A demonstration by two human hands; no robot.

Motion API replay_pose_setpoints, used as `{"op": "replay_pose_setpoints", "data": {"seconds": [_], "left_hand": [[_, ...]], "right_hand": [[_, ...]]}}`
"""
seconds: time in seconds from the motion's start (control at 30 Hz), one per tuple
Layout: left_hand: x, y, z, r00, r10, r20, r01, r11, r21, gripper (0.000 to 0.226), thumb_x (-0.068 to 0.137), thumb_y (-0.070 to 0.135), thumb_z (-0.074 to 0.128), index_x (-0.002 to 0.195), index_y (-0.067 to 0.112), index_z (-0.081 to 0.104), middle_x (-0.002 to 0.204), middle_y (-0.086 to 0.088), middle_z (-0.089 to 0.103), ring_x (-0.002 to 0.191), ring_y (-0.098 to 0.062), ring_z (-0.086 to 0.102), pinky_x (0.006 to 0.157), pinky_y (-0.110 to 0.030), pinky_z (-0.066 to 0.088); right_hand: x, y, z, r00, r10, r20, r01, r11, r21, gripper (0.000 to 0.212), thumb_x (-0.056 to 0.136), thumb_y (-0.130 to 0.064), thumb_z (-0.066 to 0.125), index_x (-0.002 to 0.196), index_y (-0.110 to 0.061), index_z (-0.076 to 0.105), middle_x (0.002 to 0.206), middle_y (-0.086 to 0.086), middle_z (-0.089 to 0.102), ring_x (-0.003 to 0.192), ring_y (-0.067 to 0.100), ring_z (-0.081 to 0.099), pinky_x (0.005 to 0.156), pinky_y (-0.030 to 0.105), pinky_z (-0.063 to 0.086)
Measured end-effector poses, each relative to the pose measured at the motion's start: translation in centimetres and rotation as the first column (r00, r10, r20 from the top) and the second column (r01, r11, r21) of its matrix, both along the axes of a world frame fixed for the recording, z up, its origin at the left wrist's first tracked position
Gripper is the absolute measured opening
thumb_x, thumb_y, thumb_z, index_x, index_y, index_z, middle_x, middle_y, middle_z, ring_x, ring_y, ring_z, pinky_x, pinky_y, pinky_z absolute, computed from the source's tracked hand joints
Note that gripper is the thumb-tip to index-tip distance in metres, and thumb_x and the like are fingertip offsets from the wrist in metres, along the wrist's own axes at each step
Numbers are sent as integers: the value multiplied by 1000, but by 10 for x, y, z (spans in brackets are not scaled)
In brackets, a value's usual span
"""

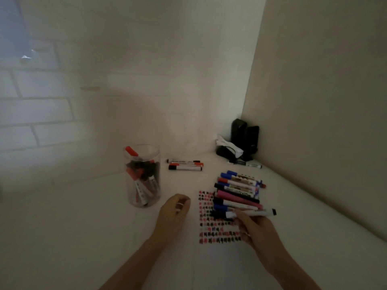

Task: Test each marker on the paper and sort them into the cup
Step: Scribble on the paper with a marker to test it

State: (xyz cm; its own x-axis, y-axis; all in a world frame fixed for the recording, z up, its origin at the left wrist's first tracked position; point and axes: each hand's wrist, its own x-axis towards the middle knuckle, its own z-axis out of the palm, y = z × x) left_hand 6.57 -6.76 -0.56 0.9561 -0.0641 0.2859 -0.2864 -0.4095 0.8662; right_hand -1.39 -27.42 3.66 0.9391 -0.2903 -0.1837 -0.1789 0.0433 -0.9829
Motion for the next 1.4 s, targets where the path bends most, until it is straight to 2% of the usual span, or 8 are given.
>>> {"op": "replay_pose_setpoints", "data": {"seconds": [0.17,0.37,0.77,0.87,0.97,1.07,1.2,1.4], "left_hand": [[-49,-38,18,955,-260,139,245,963,116,12,96,30,54,107,33,56,103,15,58,90,2,56,75,-8,45],[-60,-43,20,908,-281,312,218,950,224,18,96,25,54,112,20,62,98,13,59,83,8,52,76,-7,41],[-75,-30,50,878,-479,-27,472,852,228,18,97,28,51,101,20,67,70,18,57,59,6,52,60,-9,38],[-73,-22,48,922,-381,-64,385,921,66,9,90,25,62,95,28,69,71,14,65,62,2,58,62,-13,46],[-71,-9,49,916,-341,-210,248,895,-371,17,79,29,67,87,15,73,67,5,61,64,-10,53,69,-22,44],[-71,-10,56,870,-394,-297,121,754,-646,22,77,31,63,86,14,75,74,3,64,71,-12,57,79,-26,44],[-75,-28,64,857,-452,-249,231,767,-598,29,96,25,47,111,11,68,100,-2,72,93,-13,67,80,-27,51],[-78,-36,68,886,-433,-163,156,612,-775,31,101,18,38,98,0,62,88,-8,70,81,-16,69,67,-22,55]], "right_hand": [[-16,8,2,996,58,64,-61,997,41,26,88,-30,65,93,-5,70,68,4,59,55,11,47,52,22,39],[-20,18,6,988,37,149,-45,998,52,24,89,-27,64,89,-4,69,66,7,63,62,17,58,64,29,53],[-44,10,8,964,90,252,-82,996,-44,22,88,-19,62,83,2,66,61,15,60,52,22,50,47,27,42],[-48,6,12,972,128,195,-147,985,85,26,81,-25,65,92,-2,69,69,14,64,60,21,56,55,29,48],[-51,-8,19,969,233,84,-246,940,235,19,86,-21,64,98,-10,74,85,11,72,72,20,64,70,33,52],[-49,-5,19,928,367,-57,-366,930,36,15,88,-14,65,101,-14,72,90,8,74,77,19,68,77,33,57],[-42,21,20,891,452,-36,-449,870,-204,19,97,-26,50,102,-16,66,69,1,60,59,11,54,60,22,48],[-40,29,11,911,368,188,-171,749,-640,16,95,-39,44,98,-42,60,64,-11,58,55,6,50,53,20,42]]}}
